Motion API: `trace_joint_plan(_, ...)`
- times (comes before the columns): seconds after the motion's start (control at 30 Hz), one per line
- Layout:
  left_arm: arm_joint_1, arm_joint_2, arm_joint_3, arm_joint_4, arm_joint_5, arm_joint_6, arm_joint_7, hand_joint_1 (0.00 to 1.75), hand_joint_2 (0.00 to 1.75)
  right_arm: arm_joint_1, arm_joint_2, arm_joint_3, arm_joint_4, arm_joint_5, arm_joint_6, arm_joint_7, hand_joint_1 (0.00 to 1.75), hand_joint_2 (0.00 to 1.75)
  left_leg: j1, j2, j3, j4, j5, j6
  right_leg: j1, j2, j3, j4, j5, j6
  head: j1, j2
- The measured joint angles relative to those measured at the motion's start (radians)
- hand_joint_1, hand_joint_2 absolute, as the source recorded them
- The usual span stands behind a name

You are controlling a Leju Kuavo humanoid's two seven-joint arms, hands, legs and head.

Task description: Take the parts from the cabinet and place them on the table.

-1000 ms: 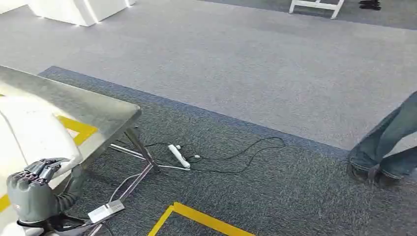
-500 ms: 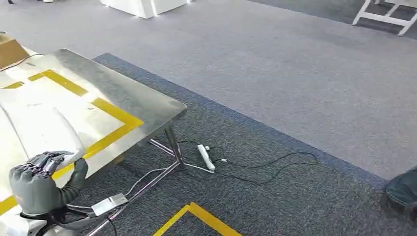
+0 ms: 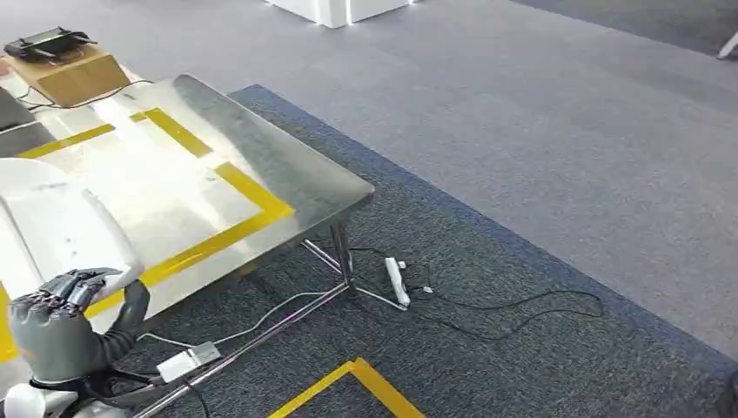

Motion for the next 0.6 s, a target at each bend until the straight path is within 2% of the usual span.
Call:
trace_joint_plan(0.03,-0.003,0.000,-0.002,0.000,0.002,0.000,-0.003,1.75,1.75,0.002,-0.002,-0.001,0.000,0.000,0.000,-0.003,0.00,1.75,-0.001,-0.005,0.004,-0.021,-0.003,0.007,0.003,-0.007,0.000,0.002,-0.005,0.005,-0.006,0.000)
trace_joint_plan(0.07,-0.002,0.000,-0.002,0.000,0.005,0.000,-0.003,1.75,1.75,0.001,-0.003,-0.002,-0.001,0.001,0.000,-0.005,0.00,1.75,-0.004,-0.014,0.000,-0.018,-0.005,0.009,0.004,-0.022,0.004,-0.002,-0.007,0.009,0.002,0.000)
trace_joint_plan(0.1,0.000,0.001,-0.002,0.000,0.007,0.000,-0.003,1.75,1.75,0.001,-0.003,-0.002,-0.001,0.002,0.000,-0.006,0.00,1.75,-0.005,-0.027,-0.002,-0.017,-0.008,0.015,0.004,-0.034,0.010,-0.008,-0.008,0.012,0.001,0.000)
trace_joint_plan(0.13,0.001,0.002,-0.002,0.000,0.008,0.000,-0.003,1.75,1.75,-0.001,-0.003,-0.003,-0.002,0.002,0.000,-0.008,0.00,1.75,-0.002,-0.042,0.001,-0.025,-0.005,0.020,0.007,-0.048,0.030,-0.010,-0.012,0.019,-0.001,0.000)
trace_joint_plan(0.17,0.001,0.002,-0.002,0.000,0.008,0.001,-0.003,1.75,1.75,-0.002,-0.005,-0.004,-0.002,0.003,0.000,-0.010,0.00,1.75,0.008,-0.050,0.009,-0.035,-0.001,0.025,0.001,-0.015,0.023,-0.003,-0.023,0.025,0.001,0.000)
trace_joint_plan(0.2,-0.002,0.003,-0.002,0.000,0.008,0.001,-0.003,1.75,1.75,-0.002,-0.005,-0.005,-0.002,0.003,0.001,-0.015,0.00,1.75,0.011,-0.060,0.011,-0.036,0.000,0.029,0.001,0.042,0.006,0.034,-0.041,0.028,0.006,0.000)
trace_joint_plan(0.23,-0.006,0.003,-0.004,0.000,0.008,0.001,-0.001,1.75,1.75,-0.001,-0.005,-0.006,-0.001,0.003,0.001,-0.017,0.00,1.75,0.012,-0.071,0.010,-0.036,-0.002,0.034,-0.001,0.073,-0.036,0.111,-0.074,0.030,0.011,0.000)
trace_joint_plan(0.27,-0.005,0.003,-0.005,0.000,0.008,0.001,0.001,1.75,1.75,-0.001,-0.005,-0.007,-0.001,0.003,0.001,-0.021,0.00,1.75,0.012,-0.083,0.010,-0.036,-0.004,0.037,-0.001,0.083,-0.088,0.204,-0.110,0.033,0.014,0.000)
trace_joint_plan(0.3,-0.005,0.004,-0.005,0.001,0.008,0.000,0.001,1.75,1.75,-0.006,-0.006,-0.007,-0.002,0.002,0.001,-0.026,0.00,1.75,0.012,-0.094,0.011,-0.036,-0.005,0.038,-0.001,0.085,-0.137,0.283,-0.134,0.036,0.015,0.000)
trace_joint_plan(0.33,-0.005,0.005,-0.005,0.003,0.008,0.000,0.002,1.75,1.75,-0.013,-0.006,-0.009,-0.002,0.002,0.001,-0.026,0.00,1.75,0.012,-0.106,0.012,-0.036,-0.006,0.039,0.000,0.086,-0.168,0.325,-0.133,0.038,0.016,0.000)
trace_joint_plan(0.37,-0.005,0.005,-0.005,0.005,0.007,0.000,0.003,1.75,1.75,-0.016,-0.006,-0.011,-0.002,0.003,0.001,-0.025,0.00,1.75,0.012,-0.120,0.015,-0.035,-0.007,0.038,-0.001,0.085,-0.174,0.315,-0.103,0.039,0.015,0.000)
trace_joint_plan(0.4,-0.005,0.005,-0.005,0.006,0.007,0.000,0.003,1.75,1.75,-0.014,-0.006,-0.013,-0.002,0.003,0.001,-0.025,0.00,1.75,0.013,-0.136,0.019,-0.035,-0.009,0.036,-0.001,0.086,-0.158,0.266,-0.055,0.038,0.016,0.000)
trace_joint_plan(0.43,-0.005,0.005,-0.005,0.007,0.007,0.000,0.003,1.75,1.75,-0.012,-0.006,-0.013,-0.002,0.003,0.001,-0.022,0.00,1.75,0.014,-0.153,0.025,-0.034,-0.012,0.032,-0.004,0.093,-0.126,0.181,0.004,0.038,0.016,0.000)
trace_joint_plan(0.47,-0.005,0.005,-0.005,0.007,0.007,0.000,0.003,1.75,1.75,-0.008,-0.006,-0.013,-0.001,0.003,0.002,-0.021,0.00,1.75,0.016,-0.167,0.028,-0.033,-0.015,0.027,-0.008,0.120,-0.093,0.094,0.055,0.039,0.016,0.000)
trace_joint_plan(0.5,-0.005,0.005,-0.005,0.008,0.007,0.000,0.003,1.75,1.75,-0.005,-0.006,-0.013,0.000,0.003,0.004,-0.022,0.00,1.75,0.015,-0.178,0.023,-0.031,-0.016,0.022,-0.016,0.194,-0.080,0.059,0.052,0.038,0.018,0.000)
trace_joint_plan(0.53,-0.008,0.006,-0.005,0.008,0.007,0.000,0.004,1.75,1.75,-0.005,-0.005,-0.013,0.002,0.003,0.004,-0.024,0.00,1.75,0.013,-0.193,0.013,-0.021,-0.015,0.016,-0.021,0.201,-0.064,0.015,0.041,0.033,0.016,0.000)
trace_joint_plan(0.6,-0.006,0.006,-0.006,0.008,0.007,0.000,0.005,1.75,1.75,-0.006,-0.005,-0.013,0.002,0.003,0.004,-0.024,0.00,1.75,0.021,-0.214,0.002,-0.027,-0.006,0.002,-0.013,0.181,-0.057,0.021,0.034,0.020,0.017,0.000)
